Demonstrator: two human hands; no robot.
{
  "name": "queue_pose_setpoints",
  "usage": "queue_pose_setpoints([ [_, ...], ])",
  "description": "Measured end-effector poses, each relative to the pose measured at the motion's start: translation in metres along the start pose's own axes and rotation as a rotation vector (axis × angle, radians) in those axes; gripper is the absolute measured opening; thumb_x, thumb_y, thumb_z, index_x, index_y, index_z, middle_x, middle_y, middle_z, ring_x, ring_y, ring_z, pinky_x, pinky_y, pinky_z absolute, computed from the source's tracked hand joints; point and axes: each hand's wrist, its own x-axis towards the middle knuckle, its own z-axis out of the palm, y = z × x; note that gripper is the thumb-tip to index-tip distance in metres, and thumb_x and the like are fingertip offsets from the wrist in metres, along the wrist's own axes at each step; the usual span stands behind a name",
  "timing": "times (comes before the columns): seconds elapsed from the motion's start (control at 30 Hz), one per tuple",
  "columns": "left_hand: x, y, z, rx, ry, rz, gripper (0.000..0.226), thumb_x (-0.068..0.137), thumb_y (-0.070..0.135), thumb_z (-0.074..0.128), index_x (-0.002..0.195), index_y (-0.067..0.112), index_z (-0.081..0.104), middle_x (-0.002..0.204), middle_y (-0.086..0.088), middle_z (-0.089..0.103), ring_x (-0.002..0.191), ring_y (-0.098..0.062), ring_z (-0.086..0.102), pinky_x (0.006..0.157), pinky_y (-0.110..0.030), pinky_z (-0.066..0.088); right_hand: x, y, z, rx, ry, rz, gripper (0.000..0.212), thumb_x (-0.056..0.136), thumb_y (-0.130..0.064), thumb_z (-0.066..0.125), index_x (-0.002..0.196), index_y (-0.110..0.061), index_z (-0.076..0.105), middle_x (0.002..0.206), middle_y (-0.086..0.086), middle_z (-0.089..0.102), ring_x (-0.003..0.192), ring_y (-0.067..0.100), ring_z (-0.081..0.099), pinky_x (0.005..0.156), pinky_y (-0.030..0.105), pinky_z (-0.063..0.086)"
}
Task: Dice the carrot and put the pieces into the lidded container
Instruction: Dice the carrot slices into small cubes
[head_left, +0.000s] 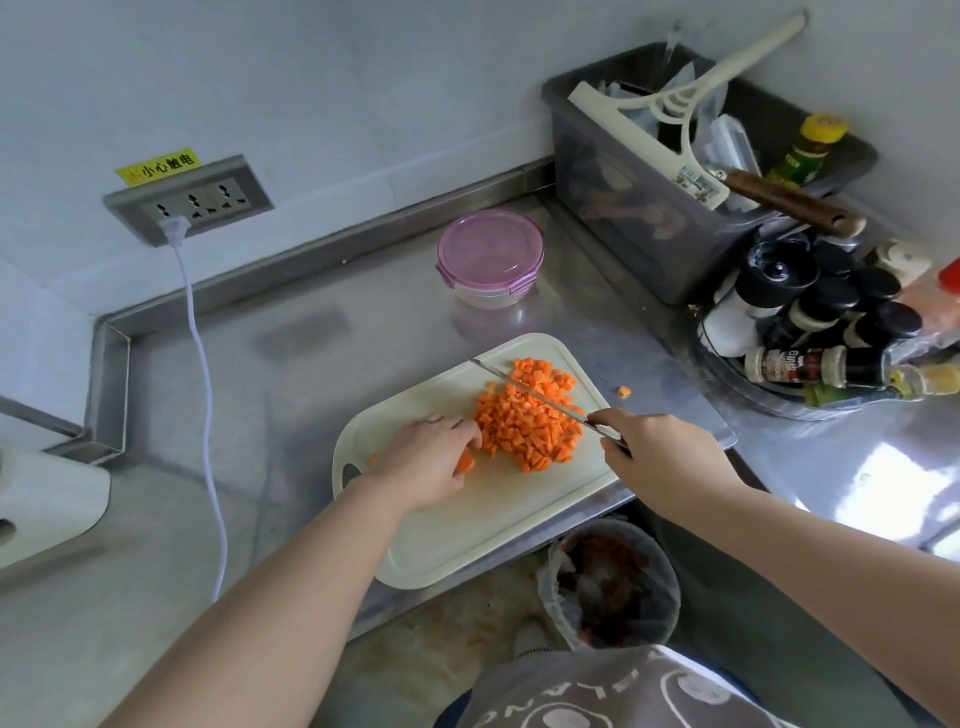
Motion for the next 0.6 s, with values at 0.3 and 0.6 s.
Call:
queue_pose_setpoints([
  [0.3, -0.016, 0.017, 0.010, -0.101, 0.034, -0.418, 0.040, 0.079, 0.030, 0.059, 0.115, 0.018, 0.047, 0.104, -0.001, 0.061, 0.099, -0.026, 0.060, 0.084, -0.036, 0.049, -0.005, -0.016, 0.007, 0.170, -0.099, 0.030, 0.034, 0.099, -0.029, 0.038, 0.131, -0.034, 0.050, 0.068, -0.009, 0.053, 0.062, 0.015, 0.052, 0.054, 0.028, 0.039],
  [0.6, -0.030, 0.013, 0.007, -0.793, 0.009, -0.789, 0.010, 0.085, 0.018, 0.060, 0.093, 0.016, 0.066, 0.088, -0.004, 0.071, 0.091, -0.021, 0.067, 0.085, -0.030, 0.053, -0.010, -0.055, 0.038, 0.527, -0.284, 0.065, 0.025, 0.098, -0.018, 0.041, 0.073, -0.013, 0.043, 0.072, 0.007, 0.049, 0.065, 0.026, 0.046, 0.064, 0.035, 0.042],
])
